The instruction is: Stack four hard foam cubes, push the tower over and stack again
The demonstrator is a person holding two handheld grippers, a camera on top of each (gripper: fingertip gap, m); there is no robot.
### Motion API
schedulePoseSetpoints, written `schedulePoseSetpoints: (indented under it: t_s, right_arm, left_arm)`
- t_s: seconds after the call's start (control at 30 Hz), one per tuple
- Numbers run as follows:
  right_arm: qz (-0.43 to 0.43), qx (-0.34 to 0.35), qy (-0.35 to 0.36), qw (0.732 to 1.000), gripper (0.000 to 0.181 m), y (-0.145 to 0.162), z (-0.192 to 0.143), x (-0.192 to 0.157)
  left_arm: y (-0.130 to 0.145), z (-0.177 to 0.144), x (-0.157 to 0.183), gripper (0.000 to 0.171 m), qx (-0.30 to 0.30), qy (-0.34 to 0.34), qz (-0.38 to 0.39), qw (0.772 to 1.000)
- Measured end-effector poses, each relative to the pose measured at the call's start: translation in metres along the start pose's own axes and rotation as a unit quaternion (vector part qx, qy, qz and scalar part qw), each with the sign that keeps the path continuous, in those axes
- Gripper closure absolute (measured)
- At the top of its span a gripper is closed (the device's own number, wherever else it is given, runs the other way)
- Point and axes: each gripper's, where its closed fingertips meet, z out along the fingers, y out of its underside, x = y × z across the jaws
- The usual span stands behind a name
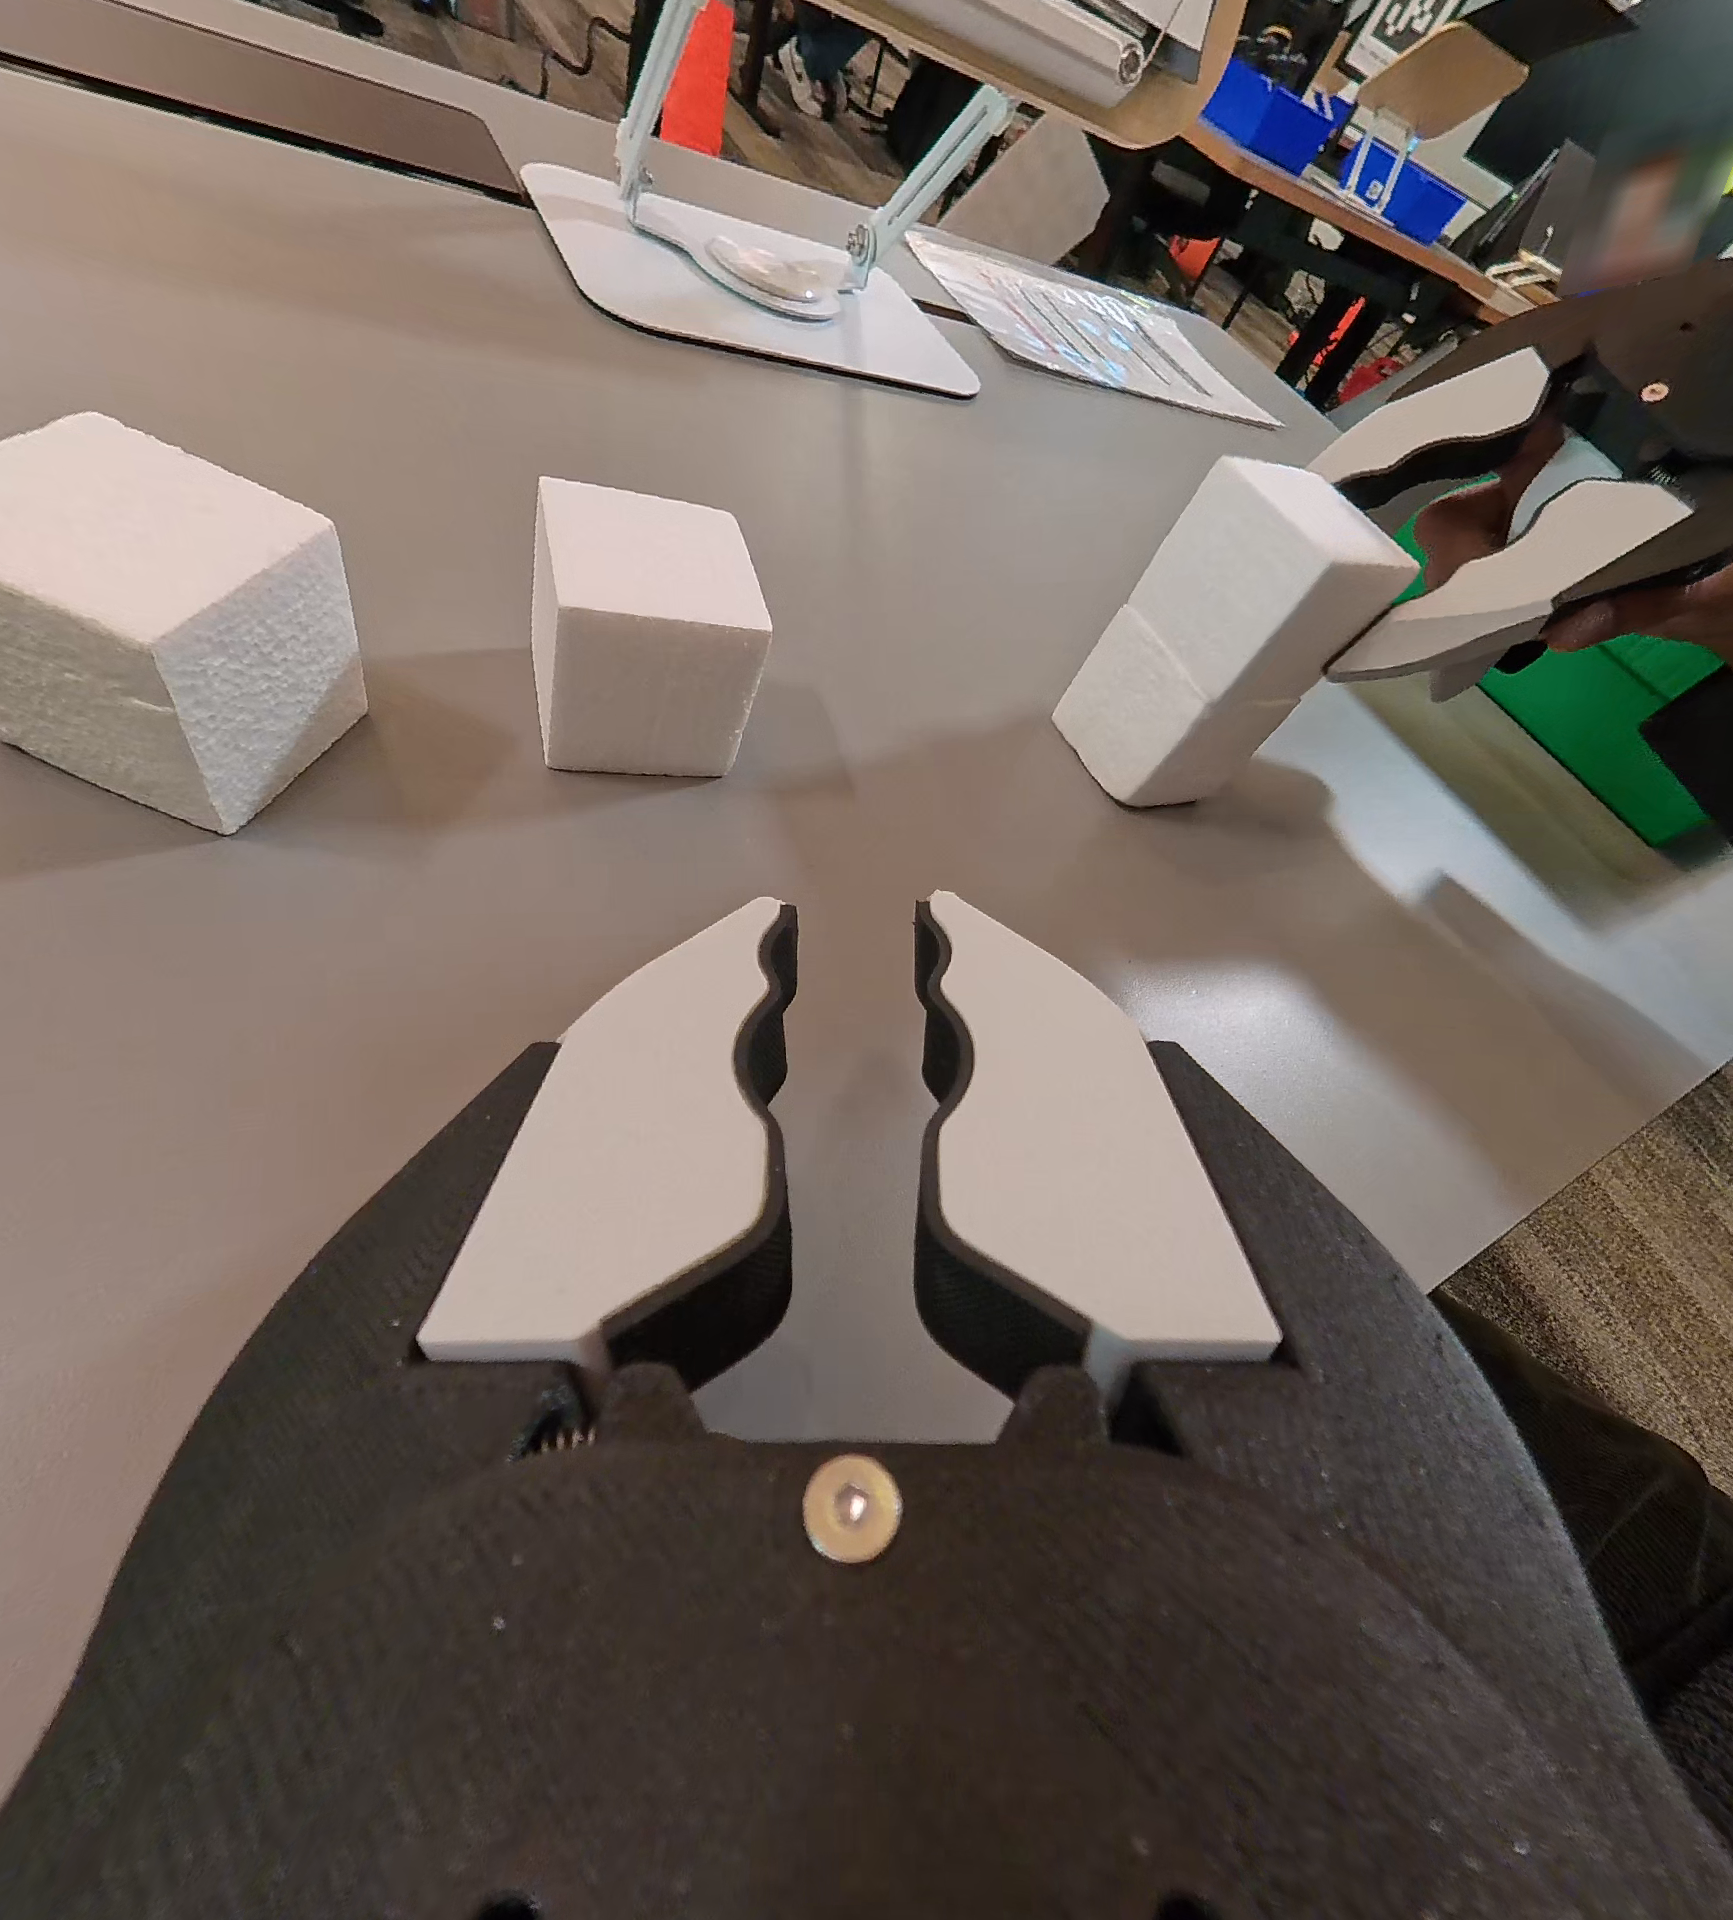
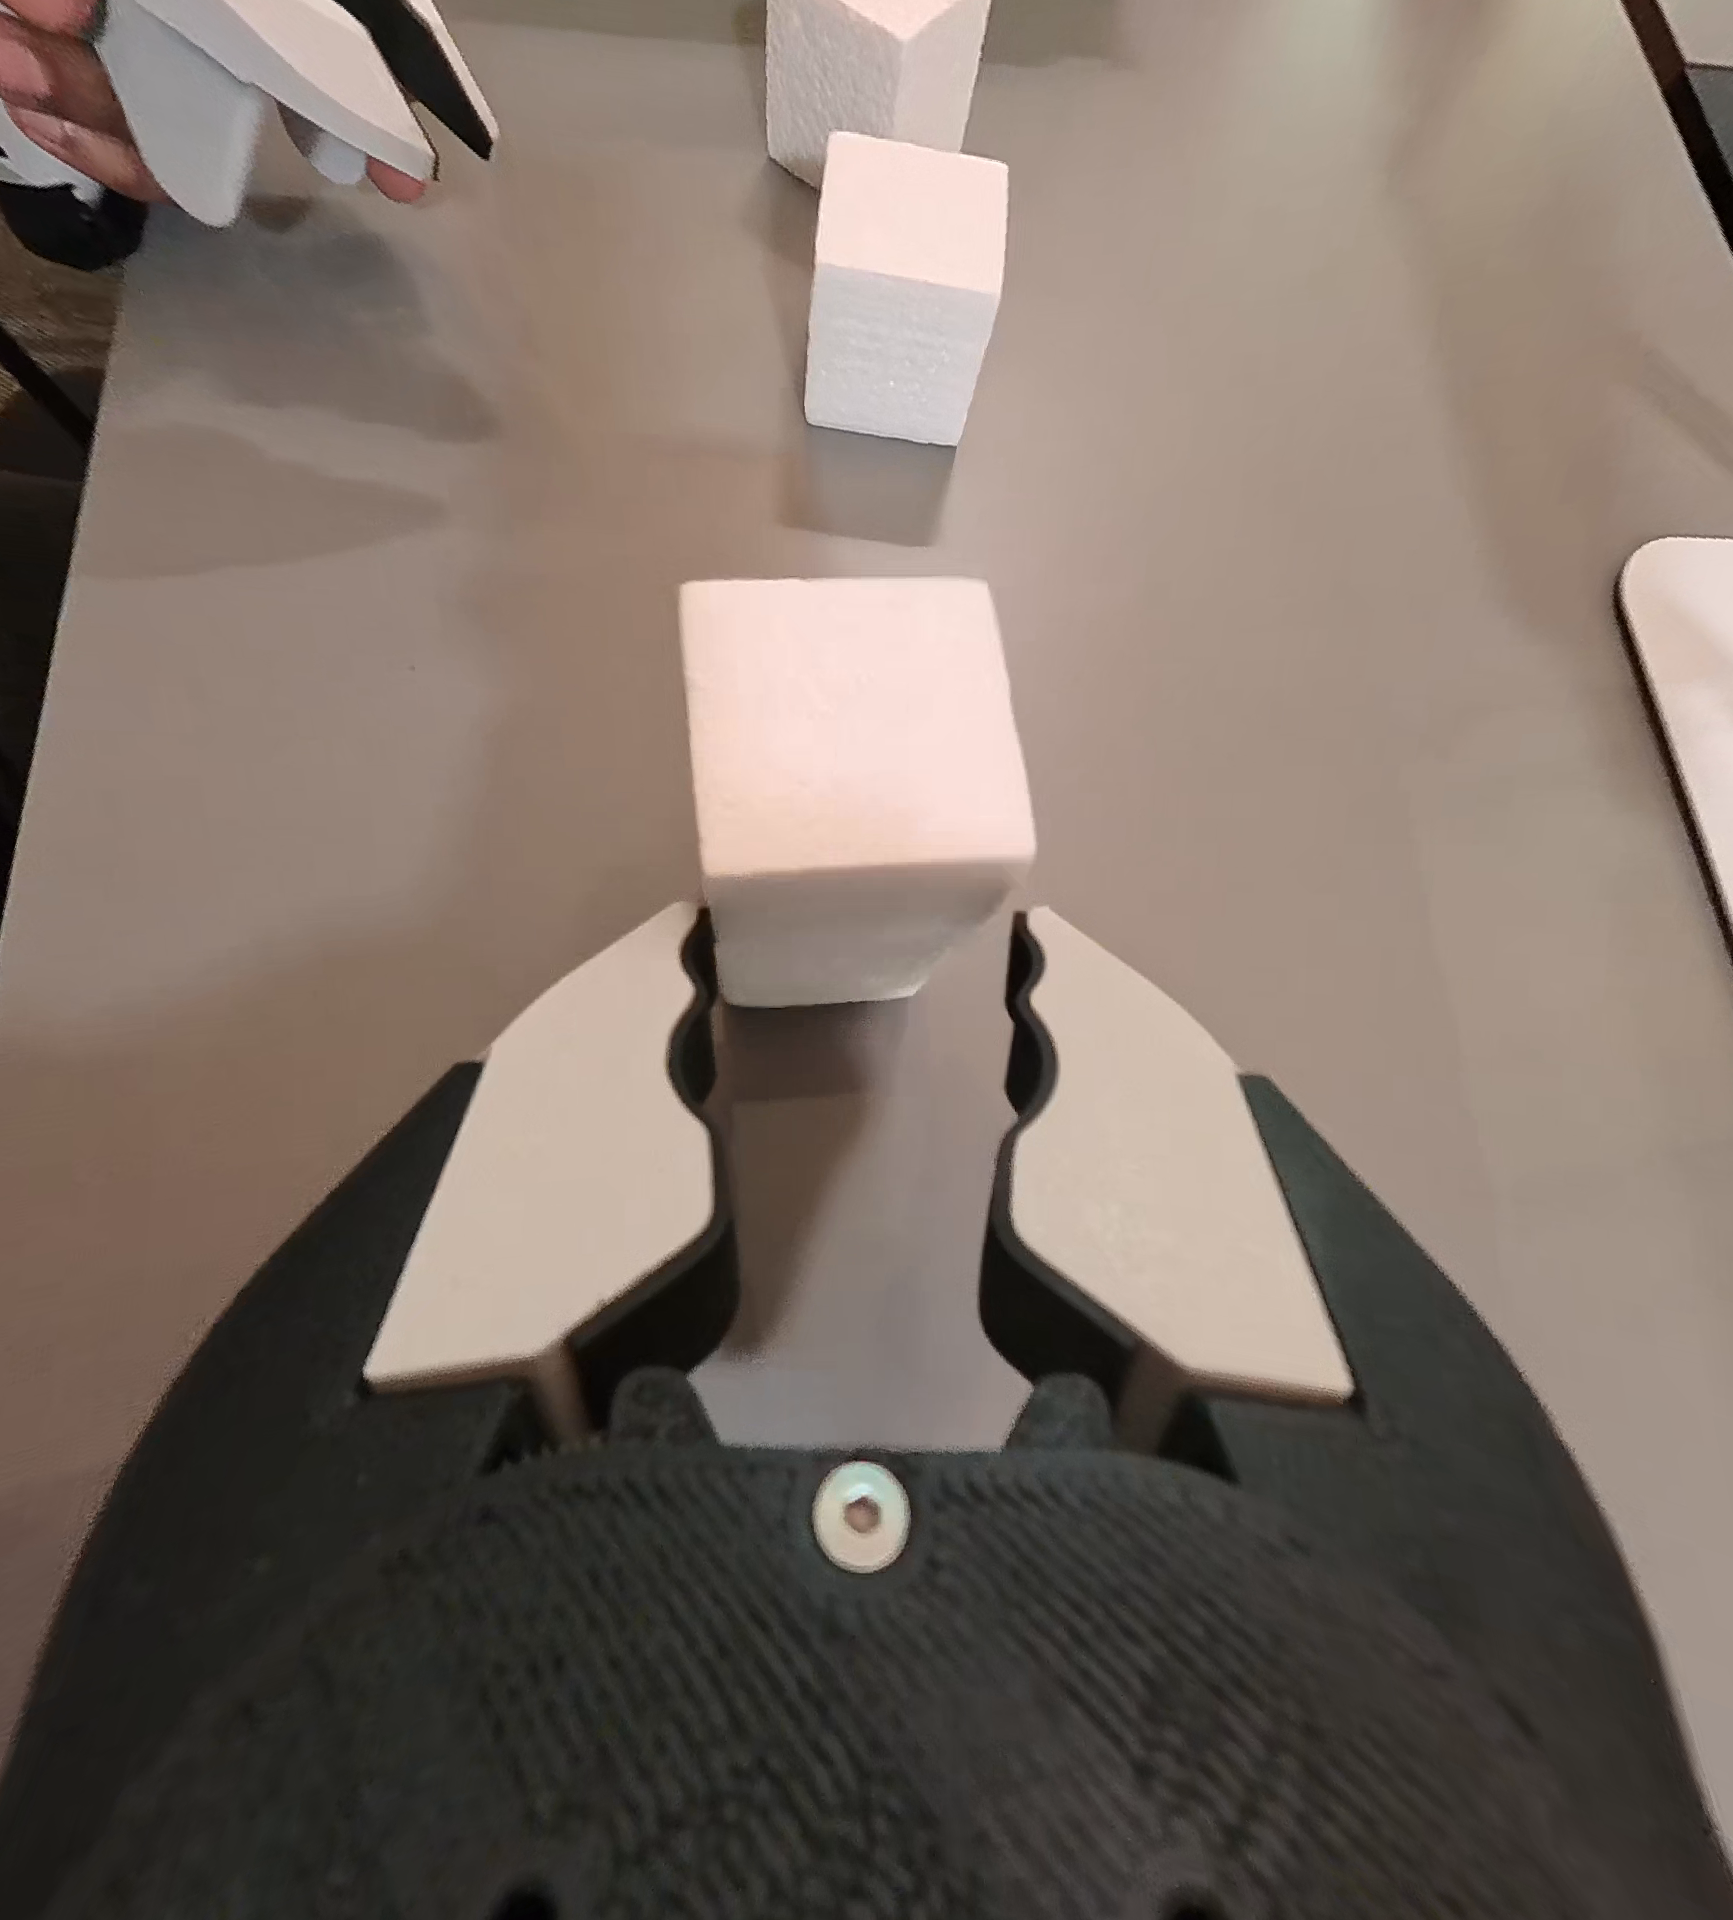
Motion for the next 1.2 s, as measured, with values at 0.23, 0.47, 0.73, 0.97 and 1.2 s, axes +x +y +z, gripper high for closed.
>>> schedulePoseSetpoints:
  t_s: [0.23, 0.47, 0.73, 0.97, 1.2]
  right_arm:
    - [-0.001, 0.002, 0.005, 1.000, 0.122, -0.002, -0.001, -0.001]
    - [0.001, -0.012, 0.002, 1.000, 0.121, 0.002, 0.001, -0.004]
    - [0.008, -0.024, 0.007, 1.000, 0.116, 0.007, 0.000, -0.005]
    - [0.120, 0.051, -0.006, 0.991, 0.104, 0.000, -0.031, -0.009]
    - [0.302, 0.117, 0.127, 0.937, 0.166, 0.017, -0.046, 0.017]
  left_arm:
    - [0.000, 0.000, 0.000, 0.150, -0.001, 0.000, 0.000, 1.000]
    - [0.001, 0.000, 0.000, 0.150, -0.001, 0.000, 0.000, 1.000]
    - [0.001, 0.000, 0.000, 0.150, -0.002, -0.001, 0.001, 1.000]
    - [0.001, 0.000, -0.001, 0.149, -0.003, -0.003, 0.002, 1.000]
    - [0.001, 0.000, 0.001, 0.150, -0.002, -0.004, 0.008, 1.000]
